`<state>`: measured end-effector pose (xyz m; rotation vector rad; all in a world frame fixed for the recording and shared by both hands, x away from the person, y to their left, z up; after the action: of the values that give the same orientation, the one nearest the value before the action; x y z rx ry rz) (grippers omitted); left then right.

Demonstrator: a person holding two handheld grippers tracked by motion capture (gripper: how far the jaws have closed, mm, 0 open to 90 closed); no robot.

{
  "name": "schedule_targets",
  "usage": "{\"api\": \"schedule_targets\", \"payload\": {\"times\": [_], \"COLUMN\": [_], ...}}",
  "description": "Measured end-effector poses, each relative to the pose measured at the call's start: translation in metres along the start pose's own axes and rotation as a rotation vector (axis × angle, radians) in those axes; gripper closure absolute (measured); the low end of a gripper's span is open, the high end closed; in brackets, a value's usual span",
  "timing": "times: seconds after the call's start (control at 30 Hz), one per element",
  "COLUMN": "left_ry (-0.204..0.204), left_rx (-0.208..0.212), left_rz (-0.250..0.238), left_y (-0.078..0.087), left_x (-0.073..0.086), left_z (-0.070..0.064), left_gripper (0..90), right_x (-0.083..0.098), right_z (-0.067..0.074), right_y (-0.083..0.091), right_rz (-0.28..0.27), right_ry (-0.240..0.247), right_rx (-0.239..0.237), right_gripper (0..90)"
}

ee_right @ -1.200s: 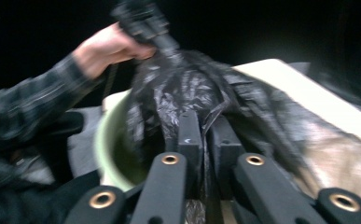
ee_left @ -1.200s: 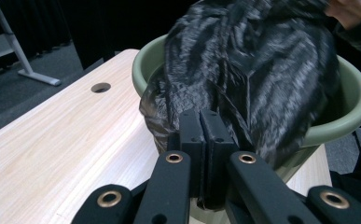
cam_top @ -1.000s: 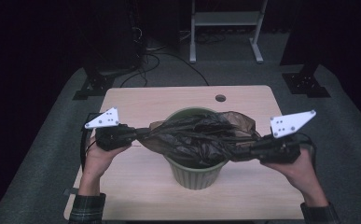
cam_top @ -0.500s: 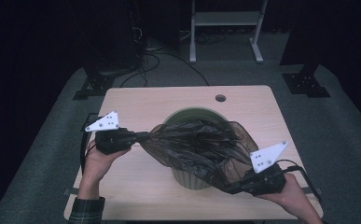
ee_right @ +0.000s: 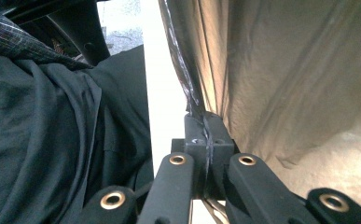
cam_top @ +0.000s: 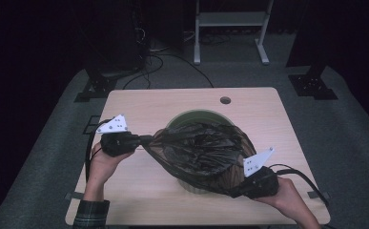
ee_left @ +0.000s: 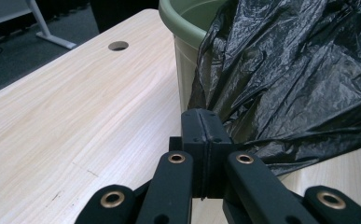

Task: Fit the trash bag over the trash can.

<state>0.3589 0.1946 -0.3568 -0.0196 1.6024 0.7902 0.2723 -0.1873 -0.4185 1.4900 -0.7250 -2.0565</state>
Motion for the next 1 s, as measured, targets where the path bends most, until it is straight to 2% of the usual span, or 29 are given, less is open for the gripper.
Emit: {"api": "schedule_targets", "payload": {"times": [0.1, 0.13, 0.17, 0.2, 0.23, 0.27, 0.33, 0.37, 0.4, 0.43, 0.47, 0.5, 0.57, 0.6, 0.63, 0.67, 0.7, 0.73, 0.77, 0.83, 0.87, 0.9, 1.0], "left_ry": [-0.005, -0.005, -0.004, -0.004, -0.003, -0.005, -0.008, -0.011, -0.016, -0.016, -0.015, -0.016, -0.021, -0.021, -0.021, -0.026, -0.026, -0.026, -0.028, -0.029, -0.028, -0.028, -0.028], "left_rx": [-0.006, -0.005, -0.005, -0.005, -0.002, -0.002, 0.001, 0.004, 0.005, 0.005, 0.008, 0.009, 0.014, 0.014, 0.013, 0.016, 0.016, 0.016, 0.018, 0.020, 0.020, 0.020, 0.021], "left_rz": [-0.009, -0.014, -0.016, -0.016, -0.021, -0.026, -0.026, -0.025, -0.025, -0.025, -0.028, -0.032, -0.037, -0.037, -0.041, -0.047, -0.047, -0.047, -0.048, -0.052, -0.051, -0.051, -0.055], "left_y": [0.001, 0.001, 0.001, 0.000, -0.001, -0.003, -0.004, -0.004, -0.006, -0.006, -0.007, -0.009, -0.010, -0.010, -0.011, -0.012, -0.012, -0.014, -0.015, -0.017, -0.018, -0.018, -0.021], "left_x": [-0.003, -0.003, -0.004, -0.004, -0.005, -0.006, -0.007, -0.008, -0.009, -0.009, -0.009, -0.011, -0.013, -0.013, -0.014, -0.016, -0.016, -0.017, -0.017, -0.018, -0.019, -0.019, -0.019], "left_z": [0.001, 0.001, 0.002, 0.002, 0.002, 0.002, 0.002, 0.002, 0.001, 0.001, 0.001, 0.001, 0.001, 0.001, 0.000, 0.001, 0.001, 0.001, 0.001, 0.002, 0.002, 0.002, 0.004], "left_gripper": [89.6, 89.6, 89.6, 89.6, 89.6, 89.6, 89.6, 89.6, 89.6, 89.6, 89.6, 89.6, 89.6, 89.5, 89.5, 89.6, 89.6, 89.6, 89.6, 89.5, 89.6, 89.5, 89.6], "right_x": [-0.005, -0.008, -0.008, -0.011, -0.011, -0.016, -0.019, -0.027, -0.031, -0.031, -0.035, -0.045, -0.055, -0.055, -0.060, -0.069, -0.072, -0.072, -0.076, -0.082, -0.084, -0.084, -0.086], "right_z": [0.002, 0.005, 0.005, 0.009, 0.009, 0.016, 0.019, 0.024, 0.026, 0.026, 0.027, 0.023, 0.015, 0.015, 0.009, -0.005, -0.010, -0.010, -0.021, -0.038, -0.055, -0.055, -0.074], "right_y": [0.011, 0.023, 0.023, 0.034, 0.034, 0.048, 0.055, 0.069, 0.076, 0.076, 0.084, 0.097, 0.107, 0.107, 0.112, 0.119, 0.121, 0.121, 0.123, 0.122, 0.118, 0.118, 0.108], "right_rz": [-0.058, -0.108, -0.108, -0.140, -0.140, -0.177, -0.199, -0.239, -0.261, -0.261, -0.285, -0.323, -0.361, -0.361, -0.372, -0.395, -0.400, -0.400, -0.408, -0.401, -0.380, -0.380, -0.352], "right_ry": [-0.006, -0.004, -0.004, 0.008, 0.008, 0.034, 0.050, 0.075, 0.086, 0.086, 0.102, 0.097, 0.102, 0.102, 0.088, 0.071, 0.066, 0.066, 0.045, 0.012, -0.014, -0.014, -0.048], "right_rx": [-0.009, -0.026, -0.026, -0.024, -0.024, -0.026, -0.026, -0.003, 0.004, 0.004, 0.024, 0.086, 0.167, 0.167, 0.201, 0.275, 0.288, 0.288, 0.311, 0.310, 0.323, 0.323, 0.314], "right_gripper": [74.3, 72.2, 72.2, 70.4, 70.4, 70.3, 69.9, 67.8, 67.0, 67.0, 65.8, 62.9, 57.4, 57.4, 54.8, 51.3, 50.8, 50.8, 49.9, 50.2, 51.8, 51.8, 57.0]}}
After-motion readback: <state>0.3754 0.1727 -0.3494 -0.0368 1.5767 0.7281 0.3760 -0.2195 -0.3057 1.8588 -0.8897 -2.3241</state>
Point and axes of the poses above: each handheld gripper's, and its own axes: y roughly backward along the jaws, x roughly out of its underside, z roughly to its left, the point moved 3 cm from there along -y, roughly forward along the jaws, and after that the axes turned 3 degrees about -x, right-handed, at the moved point
